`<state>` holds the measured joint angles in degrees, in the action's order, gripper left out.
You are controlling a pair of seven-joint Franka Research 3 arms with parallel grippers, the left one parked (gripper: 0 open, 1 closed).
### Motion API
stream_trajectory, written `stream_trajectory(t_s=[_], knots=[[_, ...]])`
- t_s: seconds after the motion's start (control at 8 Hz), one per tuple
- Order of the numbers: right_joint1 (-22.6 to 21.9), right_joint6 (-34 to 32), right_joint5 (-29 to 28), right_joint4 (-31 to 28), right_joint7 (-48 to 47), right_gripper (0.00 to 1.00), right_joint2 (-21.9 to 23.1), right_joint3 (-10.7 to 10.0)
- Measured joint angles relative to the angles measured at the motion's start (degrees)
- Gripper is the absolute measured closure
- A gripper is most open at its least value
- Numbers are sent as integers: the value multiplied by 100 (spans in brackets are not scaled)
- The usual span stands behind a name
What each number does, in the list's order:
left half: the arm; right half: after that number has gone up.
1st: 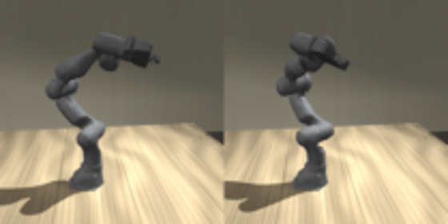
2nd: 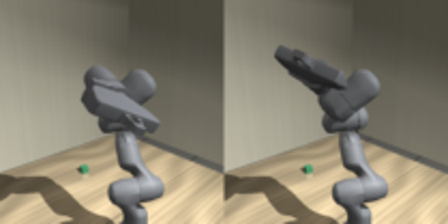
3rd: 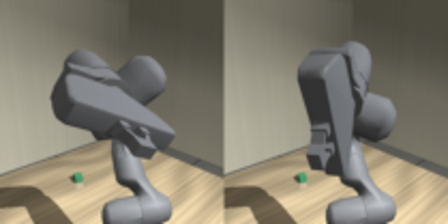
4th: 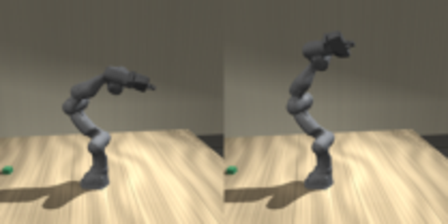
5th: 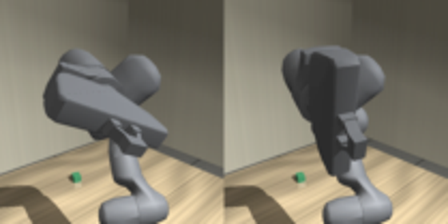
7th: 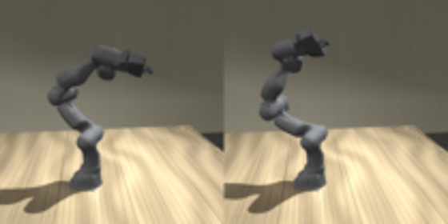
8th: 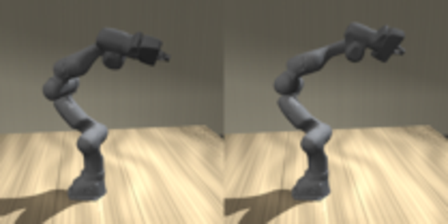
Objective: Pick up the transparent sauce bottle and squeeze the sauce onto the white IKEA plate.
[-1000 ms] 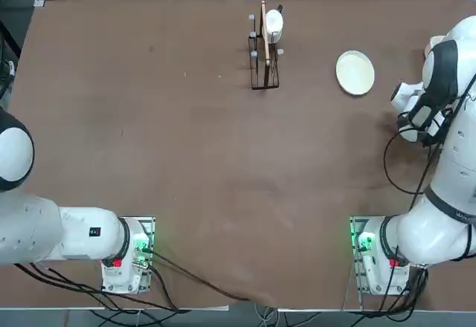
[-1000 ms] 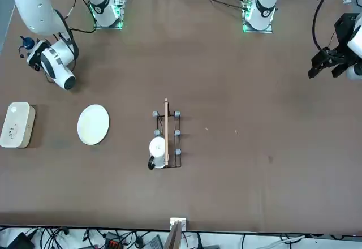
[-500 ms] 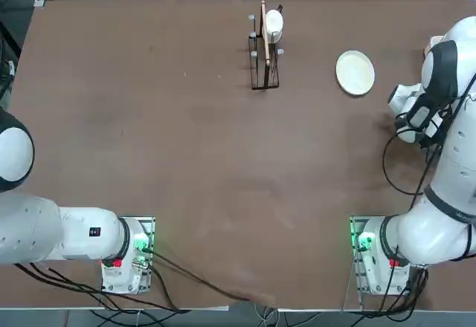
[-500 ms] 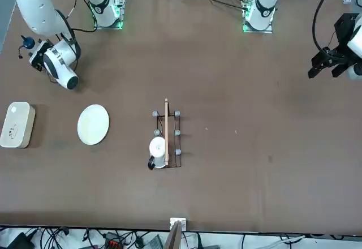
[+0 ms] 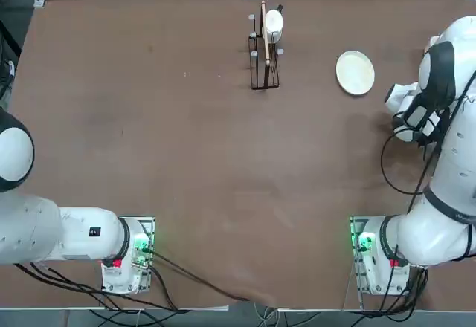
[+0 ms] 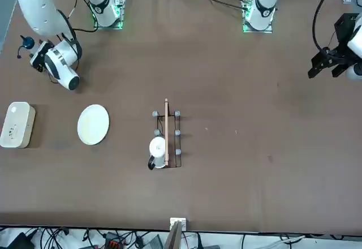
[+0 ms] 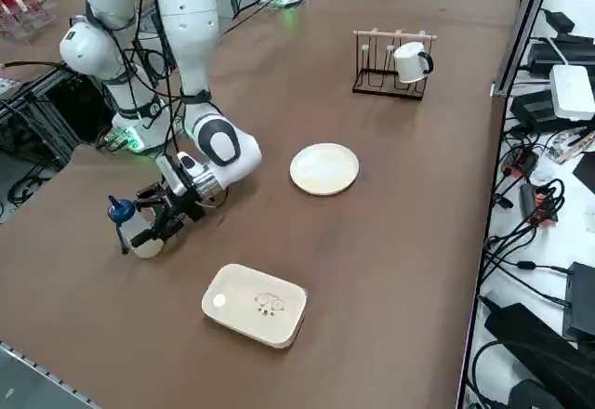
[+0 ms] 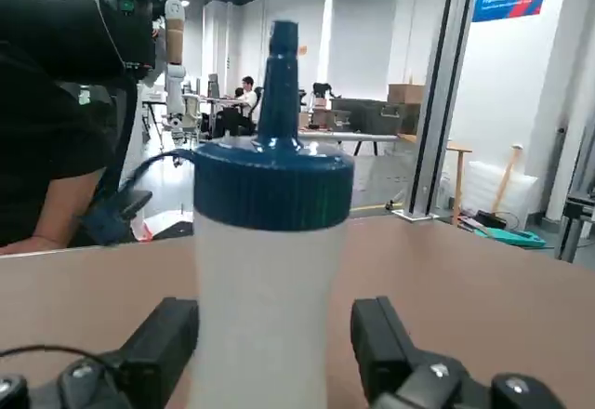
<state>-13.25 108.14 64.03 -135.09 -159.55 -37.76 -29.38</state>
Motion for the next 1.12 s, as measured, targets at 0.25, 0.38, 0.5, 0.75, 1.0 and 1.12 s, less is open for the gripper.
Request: stream_trajectory(t_s=[0.25, 0.38, 0.5, 0.75, 1.0, 1.12], knots=[[-196, -60, -134, 7, -4, 0, 6, 5], [-286, -91, -184, 9, -5, 0, 10, 7], [-348, -126, -195, 21, -14, 0, 15, 7], [-473, -166, -195, 162, -14, 0, 26, 10], [-640, -312, -297, 429, 50, 0, 37, 33], [-663, -484, -502, 673, 168, 0, 49, 121]])
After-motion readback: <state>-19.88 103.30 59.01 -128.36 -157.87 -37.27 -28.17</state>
